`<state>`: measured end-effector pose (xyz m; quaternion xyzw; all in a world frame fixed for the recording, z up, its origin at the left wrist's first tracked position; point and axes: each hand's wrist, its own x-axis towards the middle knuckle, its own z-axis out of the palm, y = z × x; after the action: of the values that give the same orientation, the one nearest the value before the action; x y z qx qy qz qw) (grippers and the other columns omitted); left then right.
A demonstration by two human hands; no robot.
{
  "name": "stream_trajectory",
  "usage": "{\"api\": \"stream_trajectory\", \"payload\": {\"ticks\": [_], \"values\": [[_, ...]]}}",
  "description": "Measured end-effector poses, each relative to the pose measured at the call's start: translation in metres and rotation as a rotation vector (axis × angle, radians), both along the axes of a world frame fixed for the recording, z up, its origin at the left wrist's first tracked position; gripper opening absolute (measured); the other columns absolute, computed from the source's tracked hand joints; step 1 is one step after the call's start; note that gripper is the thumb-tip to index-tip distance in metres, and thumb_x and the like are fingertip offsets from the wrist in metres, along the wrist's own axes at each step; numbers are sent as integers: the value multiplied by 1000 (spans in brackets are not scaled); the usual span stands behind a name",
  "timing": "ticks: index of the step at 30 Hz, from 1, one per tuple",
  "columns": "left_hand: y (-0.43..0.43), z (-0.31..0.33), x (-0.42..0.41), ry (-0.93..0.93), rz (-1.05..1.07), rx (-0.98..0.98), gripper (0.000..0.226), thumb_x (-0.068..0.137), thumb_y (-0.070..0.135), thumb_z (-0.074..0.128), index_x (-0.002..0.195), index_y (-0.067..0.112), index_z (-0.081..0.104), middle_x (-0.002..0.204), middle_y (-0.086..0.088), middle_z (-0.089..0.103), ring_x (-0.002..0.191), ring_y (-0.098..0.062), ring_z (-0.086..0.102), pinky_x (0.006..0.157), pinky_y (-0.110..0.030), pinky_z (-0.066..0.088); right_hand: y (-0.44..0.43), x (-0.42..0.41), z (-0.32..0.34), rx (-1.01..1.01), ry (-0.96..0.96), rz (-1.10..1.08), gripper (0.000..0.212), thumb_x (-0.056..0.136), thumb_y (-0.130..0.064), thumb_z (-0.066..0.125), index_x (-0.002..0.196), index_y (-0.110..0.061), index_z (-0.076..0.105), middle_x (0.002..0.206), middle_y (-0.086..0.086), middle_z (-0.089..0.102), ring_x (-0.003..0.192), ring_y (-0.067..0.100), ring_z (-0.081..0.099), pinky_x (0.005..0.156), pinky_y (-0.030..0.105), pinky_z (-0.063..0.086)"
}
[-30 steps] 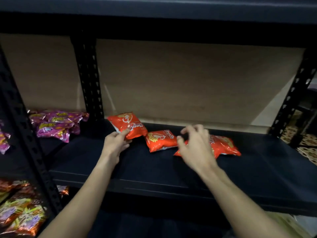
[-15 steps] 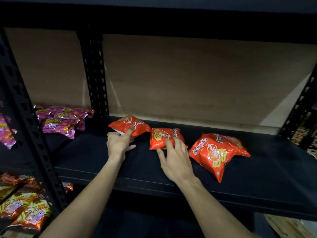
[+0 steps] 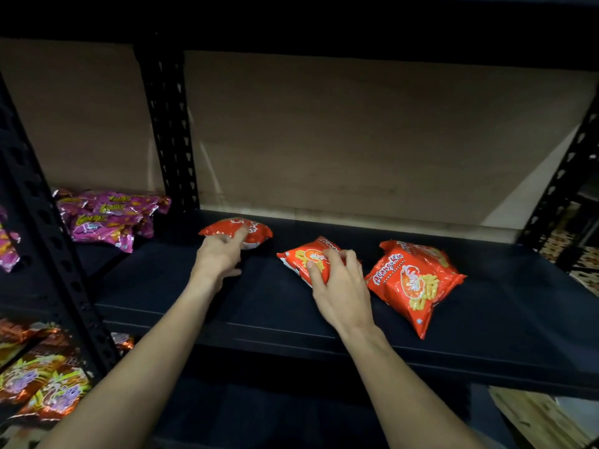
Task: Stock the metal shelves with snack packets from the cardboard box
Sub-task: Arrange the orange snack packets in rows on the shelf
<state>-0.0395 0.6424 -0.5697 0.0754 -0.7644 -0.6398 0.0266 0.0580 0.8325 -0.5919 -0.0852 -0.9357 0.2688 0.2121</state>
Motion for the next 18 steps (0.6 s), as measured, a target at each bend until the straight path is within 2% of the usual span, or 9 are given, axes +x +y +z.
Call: {"api": "stream_trajectory", "payload": {"ticks": [3, 5, 6, 8, 10, 12, 14, 18], "values": [[-10, 7, 16, -20, -213, -224, 30, 96, 36, 60, 92, 7, 64, 88, -10, 75, 66, -18, 66, 57, -26, 46, 5, 2, 0, -3, -9, 32, 50, 103, -45, 42, 144, -18, 46, 153, 6, 37, 148, 24, 23, 118, 42, 29], [-17, 11, 20, 176, -207, -281, 18, 96, 22, 60, 84, 12, 66, 83, -8, 75, 64, -16, 65, 58, -25, 46, 7, 1, 0, 12, -19, 64, 49, 105, -41, 39, 148, -18, 42, 157, 4, 34, 151, 21, 15, 121, 40, 23], [-22, 12, 18, 310, -167, -374, 14, 96, 17, 59, 85, 14, 68, 84, -3, 75, 68, -15, 66, 63, -24, 46, 8, 1, -1, 19, -29, 77, 50, 105, -40, 37, 150, -18, 39, 160, 3, 31, 152, 20, 13, 122, 39, 21], [-31, 14, 10, 507, -159, -631, 15, 96, 11, 56, 102, 15, 69, 100, -2, 73, 91, -18, 67, 80, -24, 47, 9, 0, -2, 22, -53, 105, 53, 106, -41, 35, 153, -19, 34, 163, 3, 25, 153, 19, 9, 124, 38, 16], [-38, 8, -6, 508, -289, -870, 31, 98, 7, 51, 126, 11, 61, 130, -11, 62, 123, -29, 56, 104, -32, 38, 9, -2, -3, 30, -78, 126, 56, 105, -45, 34, 156, -21, 29, 164, 0, 21, 153, 18, 5, 124, 39, 13], [-43, 1, -10, 465, -376, -992, 42, 98, 4, 46, 139, 11, 50, 146, -13, 49, 137, -32, 42, 112, -35, 28, 9, -2, -4, 51, -91, 146, 58, 104, -48, 34, 156, -23, 26, 165, -2, 17, 153, 17, 2, 124, 39, 12], [-45, -4, -10, 497, -377, -1029, 44, 98, 7, 46, 142, 13, 45, 140, -14, 53, 131, -33, 47, 110, -36, 33, 10, -3, -6, 41, -99, 156, 58, 104, -49, 34, 157, -25, 25, 166, -4, 15, 153, 16, 1, 124, 37, 12], [-42, -7, -5, 493, -319, -1221, 41, 102, 26, 43, 141, 14, 41, 129, -15, 59, 118, -34, 48, 102, -42, 39, 9, -7, -8, 21, -129, 160, 59, 104, -50, 33, 157, -28, 23, 166, -7, 12, 153, 13, -1, 123, 36, 14]]}}
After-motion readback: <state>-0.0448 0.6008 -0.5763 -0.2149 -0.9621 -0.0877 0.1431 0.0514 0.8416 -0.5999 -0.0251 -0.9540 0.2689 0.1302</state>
